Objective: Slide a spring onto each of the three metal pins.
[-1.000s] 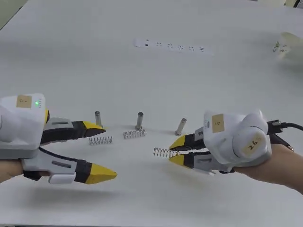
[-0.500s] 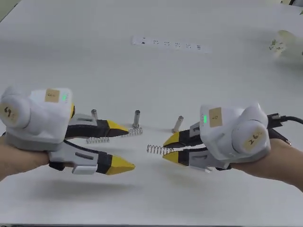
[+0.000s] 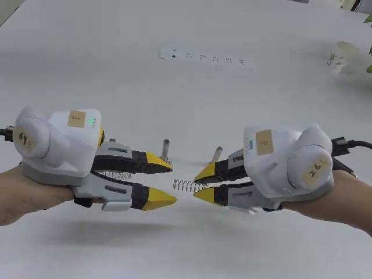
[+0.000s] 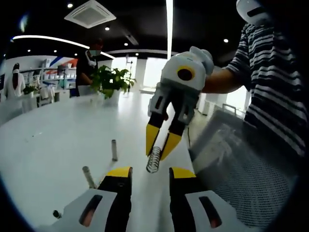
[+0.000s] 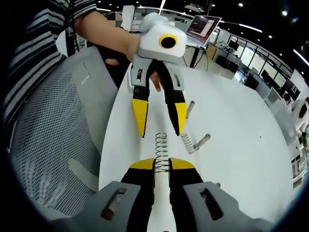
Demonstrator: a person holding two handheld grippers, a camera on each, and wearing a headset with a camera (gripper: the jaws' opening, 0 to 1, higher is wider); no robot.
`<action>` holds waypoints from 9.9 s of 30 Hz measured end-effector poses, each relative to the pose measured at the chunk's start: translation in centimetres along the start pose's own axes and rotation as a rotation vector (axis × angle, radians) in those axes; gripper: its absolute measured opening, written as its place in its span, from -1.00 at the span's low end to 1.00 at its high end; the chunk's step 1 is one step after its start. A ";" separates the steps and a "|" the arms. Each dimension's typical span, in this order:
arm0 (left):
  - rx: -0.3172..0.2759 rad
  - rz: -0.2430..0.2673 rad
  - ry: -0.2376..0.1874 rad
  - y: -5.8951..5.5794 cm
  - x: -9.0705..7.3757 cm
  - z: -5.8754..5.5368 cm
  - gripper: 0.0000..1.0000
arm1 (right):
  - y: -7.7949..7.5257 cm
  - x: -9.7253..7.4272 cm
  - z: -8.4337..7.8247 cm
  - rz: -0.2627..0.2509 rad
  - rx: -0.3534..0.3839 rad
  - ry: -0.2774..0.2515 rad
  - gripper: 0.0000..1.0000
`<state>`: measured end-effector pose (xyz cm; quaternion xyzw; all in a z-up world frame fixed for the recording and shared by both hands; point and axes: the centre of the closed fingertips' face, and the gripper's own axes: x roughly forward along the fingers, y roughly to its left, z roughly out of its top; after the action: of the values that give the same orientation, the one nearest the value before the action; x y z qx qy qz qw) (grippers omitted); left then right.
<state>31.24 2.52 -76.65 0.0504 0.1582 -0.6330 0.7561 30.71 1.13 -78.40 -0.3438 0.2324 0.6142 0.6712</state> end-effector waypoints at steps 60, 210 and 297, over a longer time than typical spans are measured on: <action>-0.021 -0.057 -0.041 -0.8 1.1 0.8 -0.96 | -0.2 -0.5 1.0 -0.008 0.029 -0.049 -0.82; -0.093 0.073 0.039 1.0 -3.4 -1.5 -0.10 | -1.1 -1.1 6.4 -0.089 -0.201 -0.183 -0.85; -0.201 0.374 -0.024 4.4 -11.5 -4.7 0.96 | -10.5 -4.7 -2.3 -0.391 0.106 -0.074 -0.84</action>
<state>33.00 15.53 -78.14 -0.0043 0.1997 -0.4632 0.8634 40.66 -3.80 -74.67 -0.3237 0.1685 0.4713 0.8030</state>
